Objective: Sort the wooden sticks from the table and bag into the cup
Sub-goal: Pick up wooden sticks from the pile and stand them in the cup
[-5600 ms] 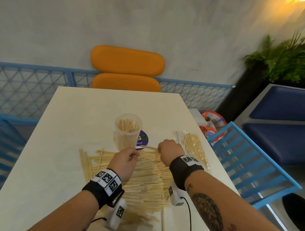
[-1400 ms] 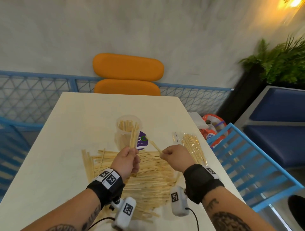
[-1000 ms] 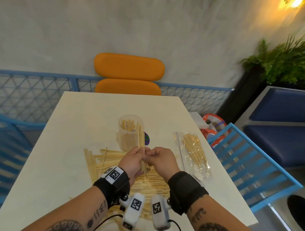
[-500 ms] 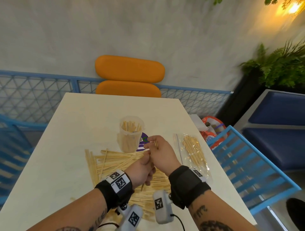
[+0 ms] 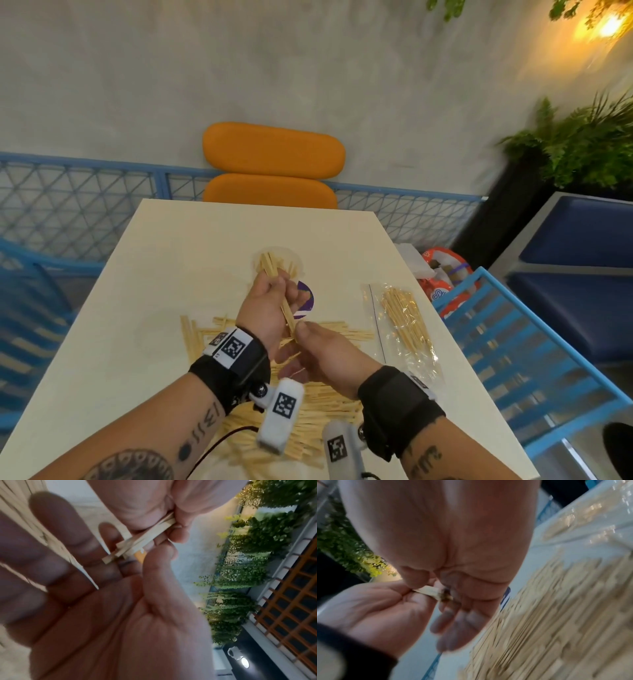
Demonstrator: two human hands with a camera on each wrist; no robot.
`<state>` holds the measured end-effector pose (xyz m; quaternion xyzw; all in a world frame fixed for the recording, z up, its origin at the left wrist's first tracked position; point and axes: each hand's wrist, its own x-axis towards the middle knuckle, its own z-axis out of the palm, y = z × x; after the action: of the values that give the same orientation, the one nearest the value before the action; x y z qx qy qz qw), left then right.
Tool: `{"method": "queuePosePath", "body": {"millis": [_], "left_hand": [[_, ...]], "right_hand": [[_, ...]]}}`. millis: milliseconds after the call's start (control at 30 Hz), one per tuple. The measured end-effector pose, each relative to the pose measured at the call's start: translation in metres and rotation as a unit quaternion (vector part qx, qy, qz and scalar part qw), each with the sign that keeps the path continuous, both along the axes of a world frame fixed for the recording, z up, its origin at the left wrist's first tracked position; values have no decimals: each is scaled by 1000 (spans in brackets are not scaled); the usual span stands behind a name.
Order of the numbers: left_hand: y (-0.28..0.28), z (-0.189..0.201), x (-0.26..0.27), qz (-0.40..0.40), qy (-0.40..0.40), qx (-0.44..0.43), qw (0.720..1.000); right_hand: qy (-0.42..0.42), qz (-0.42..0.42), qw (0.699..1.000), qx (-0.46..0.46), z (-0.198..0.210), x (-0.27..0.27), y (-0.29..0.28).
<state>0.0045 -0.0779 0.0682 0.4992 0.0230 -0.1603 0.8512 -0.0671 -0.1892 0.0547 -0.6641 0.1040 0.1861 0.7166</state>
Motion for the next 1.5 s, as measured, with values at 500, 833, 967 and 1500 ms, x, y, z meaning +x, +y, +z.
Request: {"method": "queuePosePath", "body": {"millis": [500,833,967,1500], "left_hand": [[15,0,8,-85,-149,229,958],[21,30,26,-41,-285,263,921],[25,52,50,-21,-311,255,916],[20,6,102,16,-323,434,841]], "right_hand": [[-39,-38,997,-48,2,3,-6],[-87,-106,990,9,14,35,7],[-133,-104,985,-19,30,61,11],[-171,-188,919,-303,-17,105,-26]]}}
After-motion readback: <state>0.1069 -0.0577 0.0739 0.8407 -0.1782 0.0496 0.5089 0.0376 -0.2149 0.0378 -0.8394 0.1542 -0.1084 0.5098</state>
